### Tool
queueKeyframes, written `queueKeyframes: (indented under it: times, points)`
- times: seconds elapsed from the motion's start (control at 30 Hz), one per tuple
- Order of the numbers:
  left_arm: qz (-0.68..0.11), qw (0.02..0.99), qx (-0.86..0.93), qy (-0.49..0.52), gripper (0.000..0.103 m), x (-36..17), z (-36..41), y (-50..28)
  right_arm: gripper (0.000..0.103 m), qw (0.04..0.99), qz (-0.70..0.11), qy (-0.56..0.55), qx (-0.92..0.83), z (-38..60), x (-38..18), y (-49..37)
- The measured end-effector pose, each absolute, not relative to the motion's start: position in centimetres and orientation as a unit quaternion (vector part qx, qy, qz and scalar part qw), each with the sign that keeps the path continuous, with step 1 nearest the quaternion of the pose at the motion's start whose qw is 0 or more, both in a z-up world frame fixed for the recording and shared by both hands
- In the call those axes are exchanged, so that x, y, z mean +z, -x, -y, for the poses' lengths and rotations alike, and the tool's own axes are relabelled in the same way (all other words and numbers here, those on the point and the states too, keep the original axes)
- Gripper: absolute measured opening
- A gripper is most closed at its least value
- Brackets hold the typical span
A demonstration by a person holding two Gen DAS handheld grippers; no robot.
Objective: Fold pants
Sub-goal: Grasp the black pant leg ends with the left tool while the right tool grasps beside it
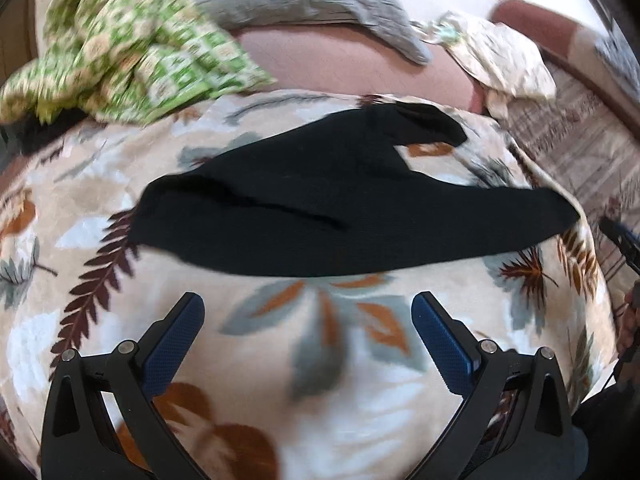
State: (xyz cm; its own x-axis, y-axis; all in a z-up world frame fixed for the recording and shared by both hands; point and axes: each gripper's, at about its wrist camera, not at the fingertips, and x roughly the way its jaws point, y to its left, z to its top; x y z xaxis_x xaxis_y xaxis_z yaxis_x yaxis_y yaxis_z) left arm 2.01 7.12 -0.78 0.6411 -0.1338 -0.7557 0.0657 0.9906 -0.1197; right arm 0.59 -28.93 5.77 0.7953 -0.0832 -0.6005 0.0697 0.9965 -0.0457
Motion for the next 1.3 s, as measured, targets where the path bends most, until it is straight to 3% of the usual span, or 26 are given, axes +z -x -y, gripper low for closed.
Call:
queueKeyframes:
  times: [0.2, 0.37, 0.67, 0.77, 0.83, 0.87, 0.9, 1.07, 1.1, 1.17, 1.23, 1.3]
  points:
    - [-0.430, 0.864, -0.066, 0.253, 0.103, -1.9, -18.0, -5.2, 0.102, 0.939, -0.335, -0.050, -0.057, 31.1, 5.4, -0.5]
    - [-0.445, 0.790, -0.098, 0.410, 0.103, -5.2, -23.0, -9.1, 0.102, 0.941, -0.333, -0.019, -0.053, 29.8, 5.2, -0.6]
    - [-0.432, 0.781, -0.151, 0.425, 0.101, -5.6, -22.2, -11.9, 0.102, 0.944, -0.325, 0.012, -0.055, 28.9, 5.3, -0.7]
    - [-0.441, 0.797, -0.140, 0.387, 0.071, -5.5, -21.4, -11.8, 0.102, 0.944, -0.322, -0.037, -0.059, 30.8, 5.6, -0.8]
    - [-0.466, 0.801, -0.112, 0.359, 0.025, -6.1, -20.8, -12.3, 0.102, 0.940, -0.322, -0.091, -0.060, 32.9, 5.6, -1.0]
    - [-0.472, 0.802, -0.100, 0.353, 0.017, -6.3, -20.7, -12.4, 0.102, 0.937, -0.321, -0.126, -0.058, 34.2, 5.5, -1.1]
    - [-0.472, 0.803, -0.093, 0.351, 0.012, -6.4, -20.8, -12.3, 0.102, 0.933, -0.320, -0.153, -0.055, 35.1, 5.5, -1.2]
    - [-0.460, 0.814, -0.086, 0.343, 0.011, -6.2, -20.5, -11.8, 0.099, 0.878, -0.275, -0.392, 0.000, 42.4, 3.5, -1.2]
    - [-0.458, 0.817, -0.082, 0.340, 0.012, -6.1, -20.4, -11.6, 0.094, 0.867, -0.268, -0.420, 0.009, 43.2, 3.1, -1.3]
    - [-0.452, 0.821, -0.078, 0.340, 0.011, -6.0, -20.3, -11.4, 0.068, 0.837, -0.262, -0.480, 0.030, 45.1, 1.6, -1.8]
    - [-0.443, 0.826, -0.075, 0.341, 0.005, -5.6, -20.2, -10.9, 0.055, 0.822, -0.277, -0.497, 0.035, 45.8, 0.5, -2.7]
    - [-0.436, 0.830, -0.068, 0.341, 0.004, -5.3, -20.1, -10.5, 0.053, 0.812, -0.290, -0.505, 0.052, 45.8, -0.1, -3.8]
